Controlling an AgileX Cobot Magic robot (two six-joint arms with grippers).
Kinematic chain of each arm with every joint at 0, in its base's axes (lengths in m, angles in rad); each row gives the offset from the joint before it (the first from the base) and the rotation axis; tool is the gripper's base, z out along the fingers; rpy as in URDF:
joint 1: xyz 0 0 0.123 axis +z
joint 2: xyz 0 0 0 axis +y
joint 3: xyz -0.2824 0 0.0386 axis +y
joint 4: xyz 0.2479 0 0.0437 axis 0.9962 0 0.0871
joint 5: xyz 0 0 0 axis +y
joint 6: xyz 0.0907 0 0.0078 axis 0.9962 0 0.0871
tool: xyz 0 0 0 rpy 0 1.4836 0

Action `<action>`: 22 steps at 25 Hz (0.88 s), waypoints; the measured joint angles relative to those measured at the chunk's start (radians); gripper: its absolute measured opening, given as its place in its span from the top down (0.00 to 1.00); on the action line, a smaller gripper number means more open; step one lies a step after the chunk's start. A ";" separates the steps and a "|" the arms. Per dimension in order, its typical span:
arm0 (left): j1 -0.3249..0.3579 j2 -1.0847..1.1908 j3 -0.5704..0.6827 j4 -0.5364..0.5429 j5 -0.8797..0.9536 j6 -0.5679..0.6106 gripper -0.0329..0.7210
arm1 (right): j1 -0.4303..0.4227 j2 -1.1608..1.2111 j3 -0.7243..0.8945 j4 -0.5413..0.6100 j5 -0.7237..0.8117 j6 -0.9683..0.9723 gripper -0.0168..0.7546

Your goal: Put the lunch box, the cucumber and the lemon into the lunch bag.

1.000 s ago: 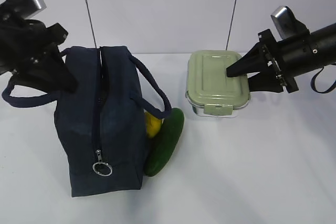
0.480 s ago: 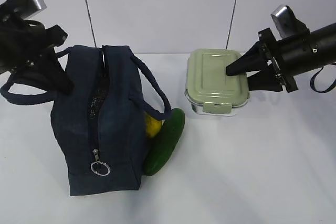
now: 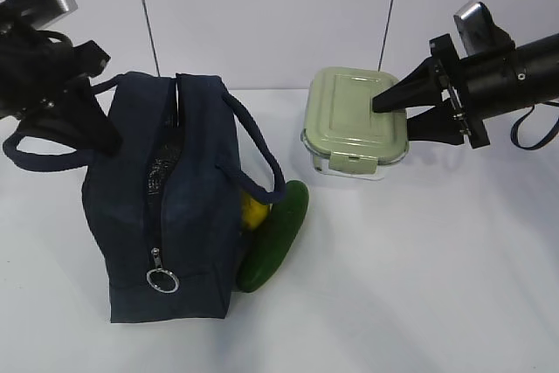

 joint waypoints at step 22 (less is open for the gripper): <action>-0.002 -0.037 0.000 0.017 0.028 -0.016 0.95 | 0.053 0.000 -0.007 0.032 0.000 0.073 0.48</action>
